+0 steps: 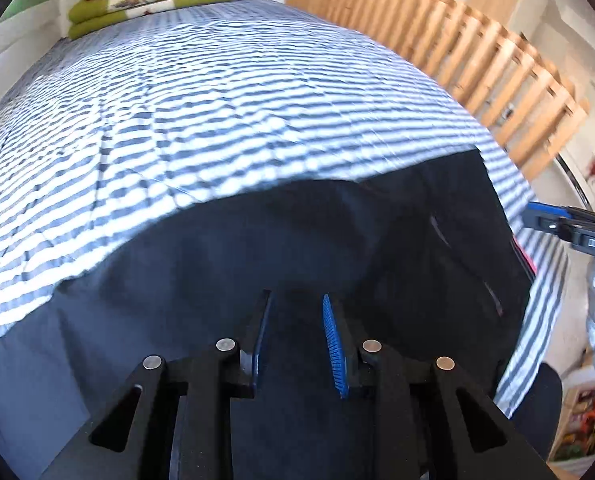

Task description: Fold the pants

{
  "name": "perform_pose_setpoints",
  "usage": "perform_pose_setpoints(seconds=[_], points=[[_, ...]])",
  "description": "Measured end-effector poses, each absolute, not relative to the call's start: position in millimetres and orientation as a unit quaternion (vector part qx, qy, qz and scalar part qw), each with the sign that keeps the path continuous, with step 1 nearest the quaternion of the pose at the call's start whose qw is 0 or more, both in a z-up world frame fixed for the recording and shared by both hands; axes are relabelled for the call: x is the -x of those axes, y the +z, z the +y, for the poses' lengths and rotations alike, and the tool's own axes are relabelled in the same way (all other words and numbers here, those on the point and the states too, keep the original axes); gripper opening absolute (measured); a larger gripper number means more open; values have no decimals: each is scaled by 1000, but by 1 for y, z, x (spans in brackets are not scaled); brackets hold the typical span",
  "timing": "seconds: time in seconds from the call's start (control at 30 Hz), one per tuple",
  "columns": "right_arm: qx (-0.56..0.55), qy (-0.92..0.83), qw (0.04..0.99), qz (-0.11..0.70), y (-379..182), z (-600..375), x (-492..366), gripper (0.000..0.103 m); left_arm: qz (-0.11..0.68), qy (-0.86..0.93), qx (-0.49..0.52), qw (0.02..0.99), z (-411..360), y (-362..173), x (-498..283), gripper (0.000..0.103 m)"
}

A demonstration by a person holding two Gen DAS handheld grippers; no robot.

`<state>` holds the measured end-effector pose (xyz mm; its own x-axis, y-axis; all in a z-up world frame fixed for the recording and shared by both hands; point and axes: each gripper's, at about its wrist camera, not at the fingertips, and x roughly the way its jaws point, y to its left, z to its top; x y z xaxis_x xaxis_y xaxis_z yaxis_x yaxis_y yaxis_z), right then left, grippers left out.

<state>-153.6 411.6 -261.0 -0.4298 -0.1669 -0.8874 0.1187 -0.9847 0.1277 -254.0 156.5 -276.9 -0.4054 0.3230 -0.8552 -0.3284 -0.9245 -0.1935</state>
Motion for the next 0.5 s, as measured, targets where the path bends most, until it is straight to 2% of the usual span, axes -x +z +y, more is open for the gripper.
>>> perform_pose_setpoints(seconds=[0.13, 0.27, 0.3, 0.33, 0.4, 0.5], points=[[-494, -859, 130, -34, -233, 385, 176, 40, -3, 839, 517, 171, 146, -291, 279, 27], [-520, -835, 181, -28, -257, 339, 222, 40, -11, 835, 525, 165, 136, -310, 293, 26], [-531, -826, 184, -33, -267, 333, 235, 39, -12, 837, 522, 167, 134, -313, 295, 24], [-540, -822, 178, -31, -279, 328, 248, 35, -13, 839, 517, 170, 131, -314, 296, 22], [-554, -820, 144, -20, -300, 331, 266, 17, -27, 841, 510, 179, 124, -318, 297, 19], [-555, -818, 144, -57, -310, 351, 278, 4, -47, 839, 510, 181, 116, -313, 297, 19]])
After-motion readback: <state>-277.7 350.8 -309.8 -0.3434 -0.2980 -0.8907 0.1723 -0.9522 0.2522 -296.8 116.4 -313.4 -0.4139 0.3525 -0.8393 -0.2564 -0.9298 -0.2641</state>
